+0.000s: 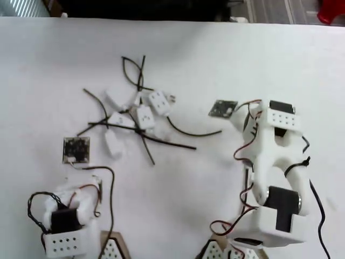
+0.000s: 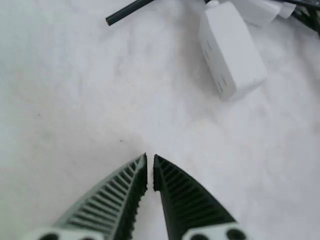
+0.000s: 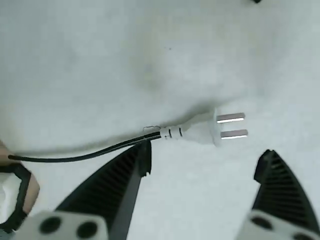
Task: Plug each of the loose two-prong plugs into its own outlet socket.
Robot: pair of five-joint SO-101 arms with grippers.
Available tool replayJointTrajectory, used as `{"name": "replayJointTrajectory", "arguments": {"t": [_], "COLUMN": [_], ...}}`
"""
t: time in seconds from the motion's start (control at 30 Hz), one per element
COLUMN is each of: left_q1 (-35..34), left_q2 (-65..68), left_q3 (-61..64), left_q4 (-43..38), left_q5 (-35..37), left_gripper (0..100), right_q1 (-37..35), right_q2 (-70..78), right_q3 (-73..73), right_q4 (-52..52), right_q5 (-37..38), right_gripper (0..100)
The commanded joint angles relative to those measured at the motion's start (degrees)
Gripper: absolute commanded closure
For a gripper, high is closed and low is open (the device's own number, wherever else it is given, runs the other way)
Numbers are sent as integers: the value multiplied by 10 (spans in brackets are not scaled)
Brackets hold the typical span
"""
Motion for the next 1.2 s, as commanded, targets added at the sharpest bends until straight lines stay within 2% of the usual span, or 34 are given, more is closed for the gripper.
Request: {"name": "replayJointTrajectory", "arguments": {"t": [0.0, 0.17, 0.37, 0.43, 0.6, 0.67, 0.77, 0.87, 1.03, 1.17], "left_q1": [8, 8, 8, 8, 8, 8, 8, 8, 8, 8], "left_q2": [-2, -2, -2, -2, -2, -2, -2, -2, -2, -2], "left_q3": [-2, -2, -2, -2, -2, -2, -2, -2, -2, -2], "left_q4": [-5, -5, -5, -5, -5, -5, -5, -5, -5, -5], "left_q5": [-5, -5, -5, -5, -5, -5, -5, -5, -5, -5], "left_gripper": [954, 954, 954, 954, 954, 954, 954, 954, 954, 954], "right_q1": [-2, -2, -8, -8, -31, -43, -58, -77, -114, -123], "right_q2": [11, 80, 109, 109, 109, 109, 109, 109, 113, 109], "right_q3": [-6, -8, -8, -8, -10, -12, -33, -64, -124, -145], "right_q4": [-15, -58, -64, -65, -66, -64, -64, -57, -19, -21], "right_q5": [-61, -117, -138, -143, -143, -143, -151, -218, -376, -447], "right_gripper": [665, 665, 678, 744, 990, 961, 981, 981, 980, 980]}}
